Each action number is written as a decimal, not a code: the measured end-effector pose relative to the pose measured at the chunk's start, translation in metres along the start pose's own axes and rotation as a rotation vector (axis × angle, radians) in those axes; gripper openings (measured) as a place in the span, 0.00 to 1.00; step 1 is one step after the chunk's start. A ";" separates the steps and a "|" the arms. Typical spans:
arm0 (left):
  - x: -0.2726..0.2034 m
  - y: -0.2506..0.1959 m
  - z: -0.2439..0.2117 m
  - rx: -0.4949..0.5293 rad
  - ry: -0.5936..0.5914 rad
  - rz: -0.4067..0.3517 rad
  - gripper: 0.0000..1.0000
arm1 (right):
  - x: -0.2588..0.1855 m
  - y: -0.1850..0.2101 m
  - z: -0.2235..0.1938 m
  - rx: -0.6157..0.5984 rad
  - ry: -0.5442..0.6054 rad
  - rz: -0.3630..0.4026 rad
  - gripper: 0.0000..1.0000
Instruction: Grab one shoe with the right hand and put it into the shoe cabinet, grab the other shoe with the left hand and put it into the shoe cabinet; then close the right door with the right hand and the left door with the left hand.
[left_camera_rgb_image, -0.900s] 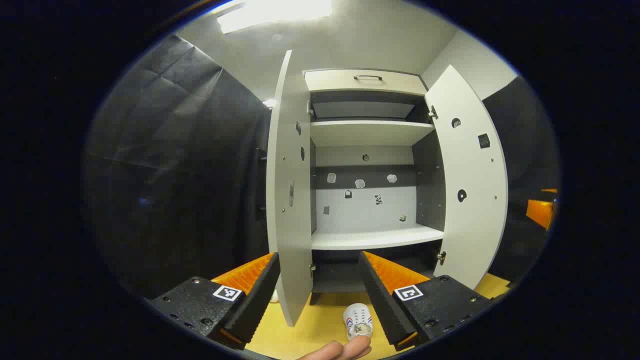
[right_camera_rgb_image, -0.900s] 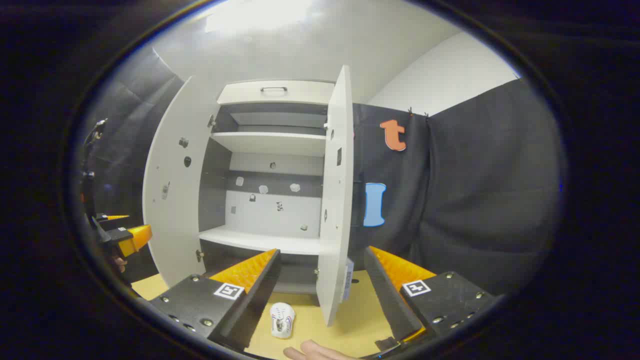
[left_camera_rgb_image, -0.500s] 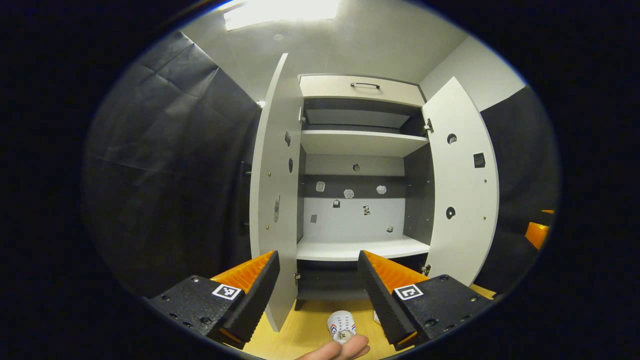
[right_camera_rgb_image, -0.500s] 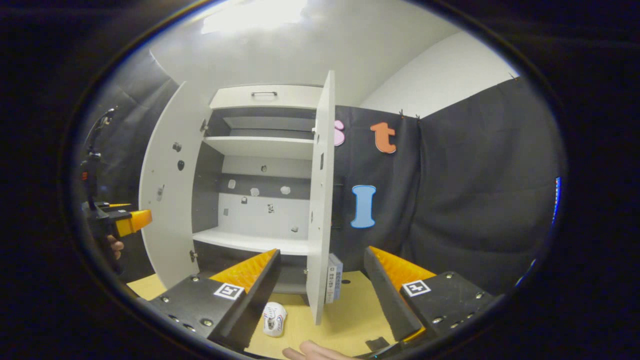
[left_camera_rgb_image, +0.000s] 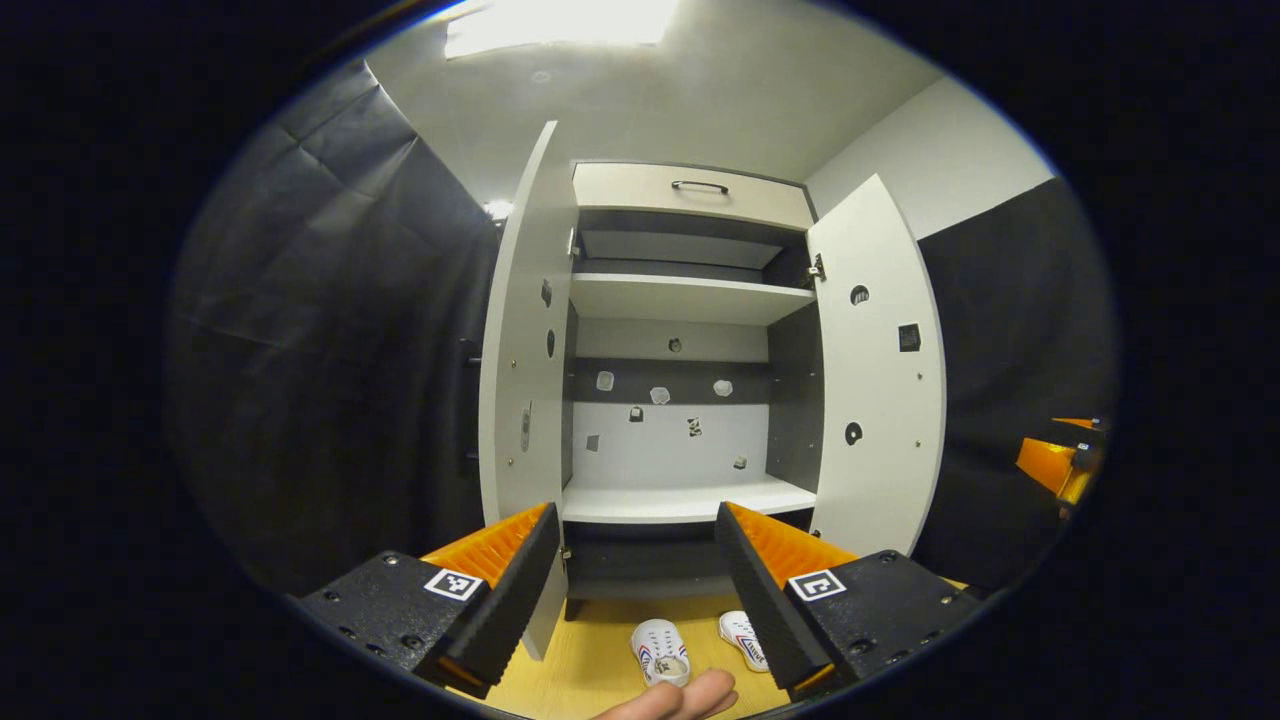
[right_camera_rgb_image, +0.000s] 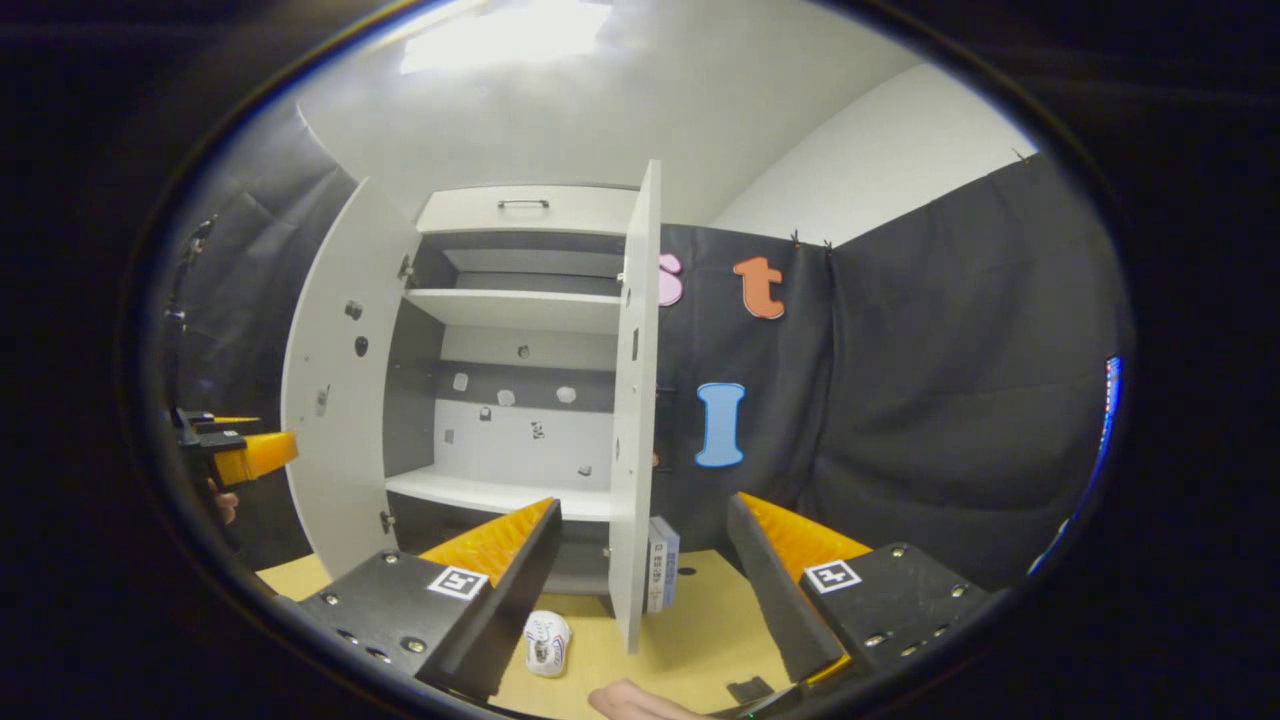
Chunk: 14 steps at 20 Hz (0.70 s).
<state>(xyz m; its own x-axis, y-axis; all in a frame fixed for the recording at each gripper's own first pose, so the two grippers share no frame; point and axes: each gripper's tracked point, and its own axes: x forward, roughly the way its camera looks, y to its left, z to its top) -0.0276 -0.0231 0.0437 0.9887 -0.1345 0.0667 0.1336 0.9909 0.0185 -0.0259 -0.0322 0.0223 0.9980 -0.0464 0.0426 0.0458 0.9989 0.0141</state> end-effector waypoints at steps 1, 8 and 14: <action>-0.001 0.003 -0.001 0.006 0.005 0.004 0.95 | 0.000 0.001 0.001 -0.001 0.000 -0.004 0.99; -0.006 0.025 -0.019 -0.031 0.046 0.020 0.95 | 0.015 0.010 0.002 -0.013 0.017 0.005 0.96; -0.017 0.034 -0.036 -0.049 0.063 -0.011 0.96 | 0.063 -0.020 0.009 -0.034 0.039 -0.019 0.99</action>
<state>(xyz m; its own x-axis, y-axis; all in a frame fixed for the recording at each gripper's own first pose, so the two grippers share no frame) -0.0373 0.0134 0.0074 0.9893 -0.1456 0.0036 0.1457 0.9889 -0.0301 0.0360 -0.0556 0.0341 0.9978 -0.0655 0.0037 0.0656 0.9976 -0.0199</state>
